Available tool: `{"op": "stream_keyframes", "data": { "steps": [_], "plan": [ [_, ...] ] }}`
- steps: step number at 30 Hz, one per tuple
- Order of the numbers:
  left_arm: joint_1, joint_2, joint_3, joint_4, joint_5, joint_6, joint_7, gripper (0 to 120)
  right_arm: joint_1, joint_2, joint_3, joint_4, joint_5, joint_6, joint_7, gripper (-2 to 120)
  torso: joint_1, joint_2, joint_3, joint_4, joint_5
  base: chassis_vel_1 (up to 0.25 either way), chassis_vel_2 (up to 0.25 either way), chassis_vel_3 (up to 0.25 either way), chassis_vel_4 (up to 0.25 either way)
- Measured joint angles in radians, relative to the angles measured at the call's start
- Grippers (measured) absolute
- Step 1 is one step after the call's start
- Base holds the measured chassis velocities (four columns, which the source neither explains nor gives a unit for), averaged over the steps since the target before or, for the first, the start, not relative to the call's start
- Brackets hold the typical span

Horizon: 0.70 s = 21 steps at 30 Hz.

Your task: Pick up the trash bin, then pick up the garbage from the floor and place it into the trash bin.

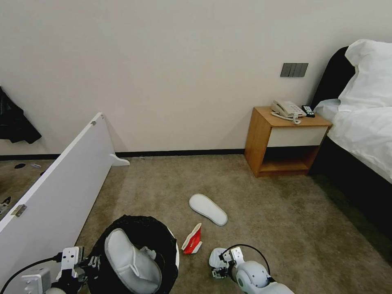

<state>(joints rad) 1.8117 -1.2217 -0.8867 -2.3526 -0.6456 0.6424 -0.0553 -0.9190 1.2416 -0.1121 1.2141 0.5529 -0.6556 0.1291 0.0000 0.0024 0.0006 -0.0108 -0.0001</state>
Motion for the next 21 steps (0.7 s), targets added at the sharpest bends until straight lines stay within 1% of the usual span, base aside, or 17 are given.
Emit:
{"op": "stream_keyframes", "data": {
  "steps": [1,3,4,6,7,9,10,12,13,14,15,18,19,20,21],
  "plan": [
    [0.0,0.0,0.0,0.0,0.0,0.0,0.0,3,0.0,0.0,0.0,0.0,0.0,0.0,0.0,71,0.0,0.0,0.0,0.0,0.0,0.0,0.0,0.0,0.0],
    [0.0,0.001,0.0,0.0,0.0,0.0,0.0,3,0.0,0.002,0.004,-0.001,0.0,-0.002,0.009,59,0.0,0.0,0.0,0.0,-0.0001,0.0,0.0,0.0,0.0],
    [0.0,0.001,0.0,0.0,0.0,0.0,0.0,3,0.0,0.002,0.004,-0.001,0.0,-0.002,0.009,59,0.0,0.0,0.0,0.0,-0.0001,0.0,0.0,0.0,0.0],
    [-0.001,0.002,0.0,0.0,0.0,0.0,0.0,3,0.0,0.002,0.005,-0.001,0.0,-0.003,0.011,51,0.0,0.0,0.0,0.0,-0.0001,0.0,0.0,0.0,0.0],
    [-0.001,0.002,0.0,0.0,0.0,0.0,0.0,3,0.0,0.002,0.005,-0.001,0.0,-0.003,0.011,51,0.0,0.0,0.0,0.0,-0.0001,0.0,0.0,0.0,0.0],
    [-0.002,0.003,0.001,0.0,0.0,0.0,0.0,3,-0.002,0.0,0.008,0.0,0.0,-0.006,0.015,38,0.0,0.0,0.0,0.0,-0.0001,0.0,0.0,0.0,0.0],
    [-0.002,0.003,0.001,0.0,0.0,0.0,0.0,3,-0.002,0.0,0.008,0.0,0.0,-0.006,0.015,38,0.0,0.0,0.0,0.0,-0.0001,0.0,0.0,0.0,0.0],
    [-0.003,0.004,0.002,0.0,0.0,0.0,0.0,3,-0.003,-0.001,0.01,0.0,0.0,-0.008,0.017,26,0.0,0.0,0.0,0.0002,0.0001,0.0,0.0,0.0,0.0],
    [-0.003,0.004,0.002,0.0,0.0,0.0,0.0,3,-0.003,-0.001,0.01,0.0,0.0,-0.008,0.017,26,0.0,0.0,0.0,0.0002,0.0001,0.0,0.0,0.0,0.0],
    [-0.003,0.005,0.002,0.001,0.0,0.0,0.0,3,-0.003,-0.001,0.012,0.0,0.0,-0.008,0.017,21,0.0,0.0,0.0,0.0002,0.0001,0.0,0.0,0.0,0.0],
    [-0.003,0.005,0.002,0.001,0.0,0.0,0.0,3,-0.003,-0.001,0.012,0.0,0.0,-0.008,0.017,21,0.0,0.0,0.0,0.0002,0.0001,0.0,0.0,0.0,0.0],
    [-0.003,0.007,0.004,0.003,0.0,0.0,0.0,3,-0.008,-0.002,0.019,-0.001,0.0,-0.008,0.02,4,0.0,0.0,0.0,0.0004,0.0004,0.0,0.0,0.0,0.0],
    [-0.003,0.007,0.004,0.003,0.0,0.0,0.0,3,-0.008,-0.002,0.019,-0.001,0.0,-0.008,0.02,4,0.0,0.0,0.0,0.0004,0.0004,0.0,0.0,0.0,0.0],
    [-0.003,0.008,0.005,0.003,0.0,0.0,0.0,3,-0.009,-0.002,0.022,-0.001,0.0,-0.008,0.02,0,0.0,0.0,0.0,0.0004,0.0005,0.0,0.0,0.0,0.0],
    [-0.003,0.01,0.007,0.003,0.0,0.001,0.0,3,-0.011,-0.003,0.025,0.0,0.0,-0.007,0.02,0,0.0,0.0,0.0,0.0005,0.0007,0.0,0.0,0.0,0.0]
  ]
}}
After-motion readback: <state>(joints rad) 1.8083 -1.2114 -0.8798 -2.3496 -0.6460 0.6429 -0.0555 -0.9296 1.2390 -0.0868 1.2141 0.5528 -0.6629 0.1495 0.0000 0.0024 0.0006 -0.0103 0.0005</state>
